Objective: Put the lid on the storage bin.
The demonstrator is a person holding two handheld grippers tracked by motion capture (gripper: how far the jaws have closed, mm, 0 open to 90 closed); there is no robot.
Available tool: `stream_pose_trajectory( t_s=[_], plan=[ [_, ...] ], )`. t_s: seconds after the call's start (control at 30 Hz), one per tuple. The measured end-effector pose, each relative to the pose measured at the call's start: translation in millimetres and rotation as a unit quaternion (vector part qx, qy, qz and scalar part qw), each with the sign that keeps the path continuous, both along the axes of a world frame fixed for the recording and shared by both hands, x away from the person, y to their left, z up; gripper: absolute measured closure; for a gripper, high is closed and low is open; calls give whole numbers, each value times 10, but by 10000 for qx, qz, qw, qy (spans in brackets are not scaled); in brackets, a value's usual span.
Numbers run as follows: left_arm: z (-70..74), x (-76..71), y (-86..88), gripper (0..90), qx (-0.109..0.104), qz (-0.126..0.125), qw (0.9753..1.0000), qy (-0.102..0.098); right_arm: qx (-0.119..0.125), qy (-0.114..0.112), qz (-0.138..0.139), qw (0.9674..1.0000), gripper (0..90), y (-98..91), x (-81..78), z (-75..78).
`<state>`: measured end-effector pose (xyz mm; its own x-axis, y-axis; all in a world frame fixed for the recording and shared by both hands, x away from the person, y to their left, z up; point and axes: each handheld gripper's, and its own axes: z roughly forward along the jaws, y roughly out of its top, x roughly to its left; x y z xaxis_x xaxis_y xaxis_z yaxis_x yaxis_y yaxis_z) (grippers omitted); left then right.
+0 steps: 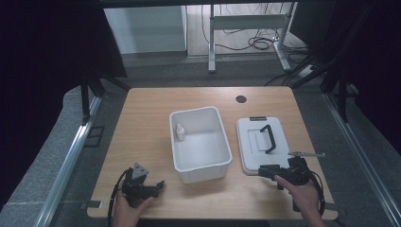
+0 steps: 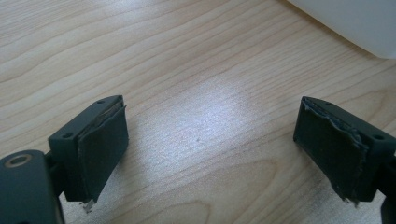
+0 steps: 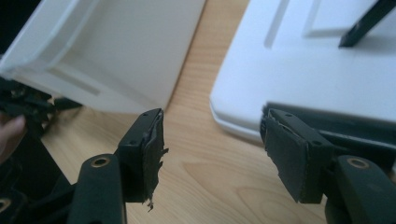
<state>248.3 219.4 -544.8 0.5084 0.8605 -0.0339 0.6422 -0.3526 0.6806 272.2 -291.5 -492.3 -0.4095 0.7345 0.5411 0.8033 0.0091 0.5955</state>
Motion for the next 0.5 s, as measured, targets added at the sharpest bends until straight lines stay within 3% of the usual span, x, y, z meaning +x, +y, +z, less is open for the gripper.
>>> stream_pose_trajectory(
  t_s=[0.13,0.5],
  plan=[
    [1,15,-25,108,-9,68,10000,-9,-39,72,124,9999,374,-23,25,-19],
    [4,10,7,140,-14,42,10000,-33,-291,100,-44,9995,378,78,2,37]
  ],
)
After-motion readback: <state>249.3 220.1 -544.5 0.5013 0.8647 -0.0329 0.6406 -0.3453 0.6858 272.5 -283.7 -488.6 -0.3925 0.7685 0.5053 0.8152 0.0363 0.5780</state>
